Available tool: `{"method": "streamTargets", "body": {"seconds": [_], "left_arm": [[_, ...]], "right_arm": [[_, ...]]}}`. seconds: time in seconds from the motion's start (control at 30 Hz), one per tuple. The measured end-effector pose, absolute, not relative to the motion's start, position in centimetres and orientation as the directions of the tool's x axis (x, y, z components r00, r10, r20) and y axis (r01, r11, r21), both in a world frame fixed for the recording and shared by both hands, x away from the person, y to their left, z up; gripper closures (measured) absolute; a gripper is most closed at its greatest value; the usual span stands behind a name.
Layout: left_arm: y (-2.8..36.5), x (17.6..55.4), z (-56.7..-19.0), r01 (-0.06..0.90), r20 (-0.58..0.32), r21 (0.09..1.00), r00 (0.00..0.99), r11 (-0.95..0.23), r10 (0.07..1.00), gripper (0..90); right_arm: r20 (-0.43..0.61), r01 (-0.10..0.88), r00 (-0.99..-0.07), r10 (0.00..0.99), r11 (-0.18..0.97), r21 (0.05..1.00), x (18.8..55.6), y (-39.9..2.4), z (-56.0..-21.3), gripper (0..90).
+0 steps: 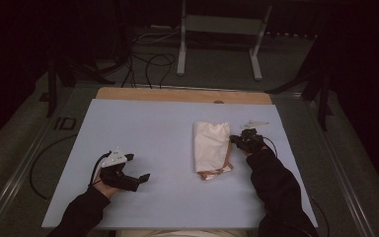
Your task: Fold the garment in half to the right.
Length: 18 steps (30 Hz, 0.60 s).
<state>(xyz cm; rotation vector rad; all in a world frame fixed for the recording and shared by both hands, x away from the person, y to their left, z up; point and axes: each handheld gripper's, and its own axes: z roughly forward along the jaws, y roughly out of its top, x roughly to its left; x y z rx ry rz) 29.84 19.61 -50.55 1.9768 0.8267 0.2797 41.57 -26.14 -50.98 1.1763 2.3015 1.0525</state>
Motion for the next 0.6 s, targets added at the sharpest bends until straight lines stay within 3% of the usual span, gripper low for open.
{"method": "streamTargets", "body": {"seconds": [0.23, 0.3, 0.6], "left_arm": [[19.5, 29.7, -50.5, 0.424, -0.114, 0.841, 0.747, -0.337, 0.655, 0.0], [19.5, 29.7, -50.5, 0.419, -0.11, 0.841, 0.753, -0.343, 0.649, 0.0], [19.2, 29.4, -50.5, 0.386, -0.072, 0.842, 0.773, -0.377, 0.63, 0.0]], "right_arm": [[0.047, 0.588, -0.579, 0.814, 0.377, 0.716, 41.7, -26.6, -52.3, 80.8], [0.043, 0.589, -0.581, 0.813, 0.383, 0.711, 41.8, -26.7, -52.2, 74.8], [0.02, 0.528, -0.572, 0.82, 0.349, 0.774, 43.6, -27.0, -48.3, 66.5]]}}
